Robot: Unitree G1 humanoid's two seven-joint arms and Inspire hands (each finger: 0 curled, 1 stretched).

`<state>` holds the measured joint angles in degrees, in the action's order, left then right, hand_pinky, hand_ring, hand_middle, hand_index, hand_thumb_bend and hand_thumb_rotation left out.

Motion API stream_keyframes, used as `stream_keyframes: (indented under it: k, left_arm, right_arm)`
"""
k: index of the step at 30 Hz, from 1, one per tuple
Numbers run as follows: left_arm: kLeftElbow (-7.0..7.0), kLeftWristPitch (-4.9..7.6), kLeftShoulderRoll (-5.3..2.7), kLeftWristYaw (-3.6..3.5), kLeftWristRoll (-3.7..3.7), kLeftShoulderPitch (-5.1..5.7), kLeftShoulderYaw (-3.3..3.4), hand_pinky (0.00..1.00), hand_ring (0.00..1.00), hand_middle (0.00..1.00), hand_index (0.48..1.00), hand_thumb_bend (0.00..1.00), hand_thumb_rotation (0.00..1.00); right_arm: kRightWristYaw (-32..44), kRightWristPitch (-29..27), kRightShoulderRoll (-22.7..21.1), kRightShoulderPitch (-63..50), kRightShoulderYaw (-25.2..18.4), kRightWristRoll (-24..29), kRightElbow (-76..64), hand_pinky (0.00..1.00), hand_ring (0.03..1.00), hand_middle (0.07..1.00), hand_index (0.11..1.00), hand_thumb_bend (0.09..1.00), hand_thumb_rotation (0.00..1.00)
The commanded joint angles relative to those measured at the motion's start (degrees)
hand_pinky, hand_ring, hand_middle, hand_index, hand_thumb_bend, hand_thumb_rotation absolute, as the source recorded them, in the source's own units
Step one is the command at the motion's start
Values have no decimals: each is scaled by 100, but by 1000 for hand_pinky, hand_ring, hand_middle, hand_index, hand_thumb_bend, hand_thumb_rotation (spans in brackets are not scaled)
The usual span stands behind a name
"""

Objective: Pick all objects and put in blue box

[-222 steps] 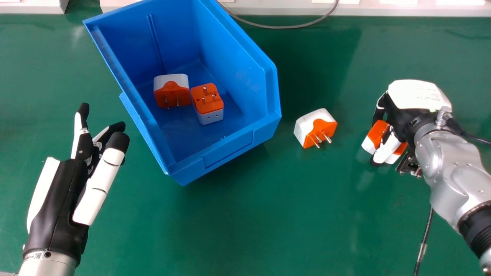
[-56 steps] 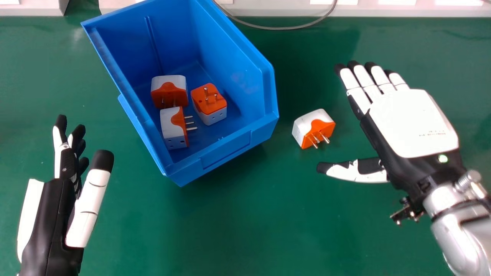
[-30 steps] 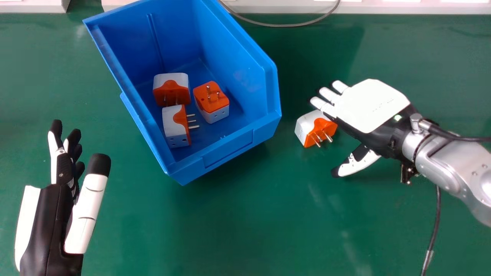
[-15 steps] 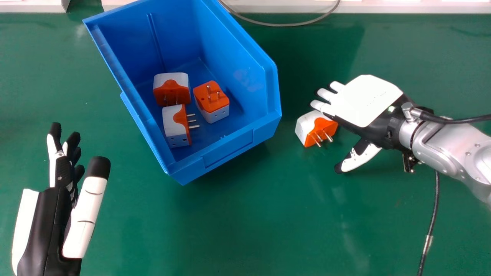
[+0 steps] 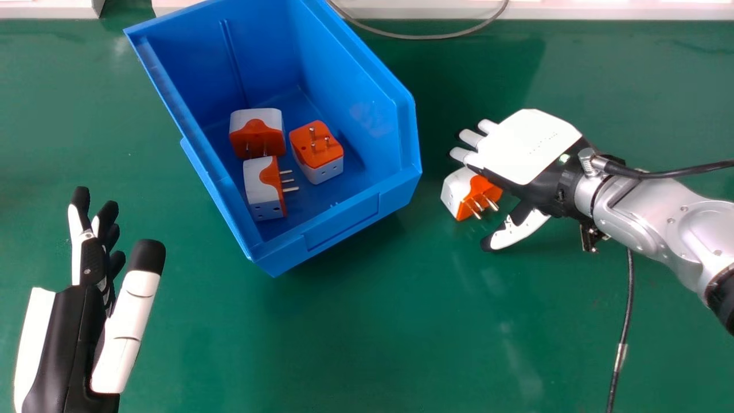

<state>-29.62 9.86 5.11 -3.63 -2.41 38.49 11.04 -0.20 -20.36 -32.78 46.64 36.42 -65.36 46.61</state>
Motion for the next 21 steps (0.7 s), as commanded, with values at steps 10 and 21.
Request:
stream_keyframes:
  k: [10, 21]
  left_arm:
    - [-255, 20, -28, 20, -126, 180, -7, 935, 991, 999, 959, 782, 947]
    - [-291, 59, -47, 24, -174, 259, 0, 918, 983, 991, 954, 795, 936]
  right_arm:
    - [-303, 12, 346, 538, 184, 134, 631, 840, 962, 988, 939, 406, 647]
    - [-783, -44, 642, 756, 275, 339, 1340, 774, 892, 908, 863, 346, 472]
